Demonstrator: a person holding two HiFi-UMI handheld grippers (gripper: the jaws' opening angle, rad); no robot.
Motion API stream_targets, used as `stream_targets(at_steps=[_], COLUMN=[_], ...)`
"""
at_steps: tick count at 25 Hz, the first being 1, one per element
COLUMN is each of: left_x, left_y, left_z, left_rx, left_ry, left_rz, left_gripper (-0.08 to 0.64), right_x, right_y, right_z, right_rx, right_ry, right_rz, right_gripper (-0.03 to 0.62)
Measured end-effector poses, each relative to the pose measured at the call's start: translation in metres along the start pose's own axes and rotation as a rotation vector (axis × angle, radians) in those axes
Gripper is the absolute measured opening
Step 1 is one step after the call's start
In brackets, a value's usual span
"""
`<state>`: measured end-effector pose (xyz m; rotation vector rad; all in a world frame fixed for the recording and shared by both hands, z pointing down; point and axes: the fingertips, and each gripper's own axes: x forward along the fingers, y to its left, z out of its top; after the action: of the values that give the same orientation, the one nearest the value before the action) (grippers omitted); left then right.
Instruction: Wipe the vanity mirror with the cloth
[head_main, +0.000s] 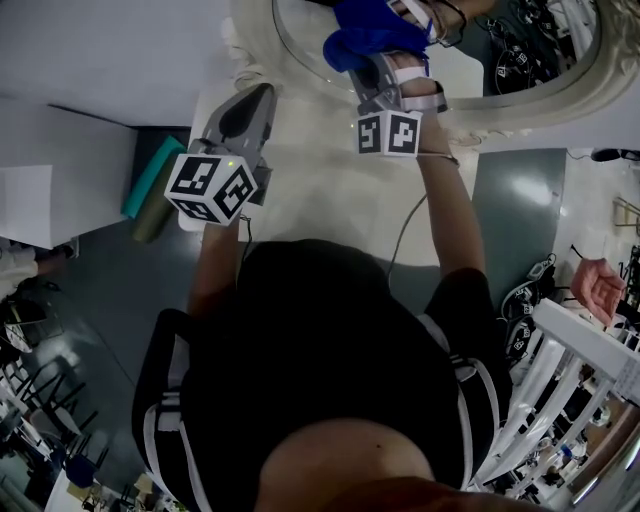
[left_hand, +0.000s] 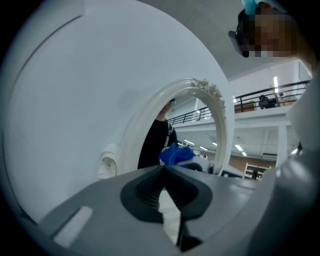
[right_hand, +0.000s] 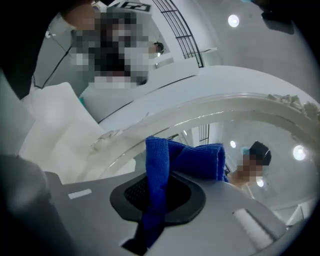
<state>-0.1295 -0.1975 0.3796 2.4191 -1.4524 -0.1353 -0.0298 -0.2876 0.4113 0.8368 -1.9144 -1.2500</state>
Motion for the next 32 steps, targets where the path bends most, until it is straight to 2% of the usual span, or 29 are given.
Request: stream_targets(at_steps=[5,9,14,18,24,27,32], left_x=[-0.006,-0.012,-0.018,-0.021,-0.022,-0.019,-0.011], left_y=[-0.001,-0.001,-0.006,-0.007,-0.01,-0.013,-0.025], left_z=[-0.002,-0.006,-0.015,-0.018,-0.02,-0.021,-0.014], left_rx=[-0.003,0.002,0.004,0.01,0.013,0.008,0.015], left_ry=[0.012,0.024,0.037,0.043,0.043,0.042,0.028], left_rz=[0.018,0.034,0.047,0.047,0.038,0.022,-0.016], left_gripper=[0.009,0.009,0.009,0.009,0.009,0.009,0.009], right_x=[0.011,0.013,0.011,0.017,0.015,0.003,-0.036], right_y=[0.106,0.163,0.177,0.198,0.194,0.168,0.103], right_z=[-0.048,-0.078,-0.089,-0.096,-0.093,-0.083,-0.062], right_rx=[0.042,0.123,0.215,0.306,0.412,0.597,1.081], right_ry=[0.092,0.162,0.184,0.212,0.168,0.081,-0.15], right_rz=[0.16,0.271,0.317,0.396,0.389,0.321,0.119], right_gripper=[0.028,0.026,0.026,0.024,0.026,0.026,0.026])
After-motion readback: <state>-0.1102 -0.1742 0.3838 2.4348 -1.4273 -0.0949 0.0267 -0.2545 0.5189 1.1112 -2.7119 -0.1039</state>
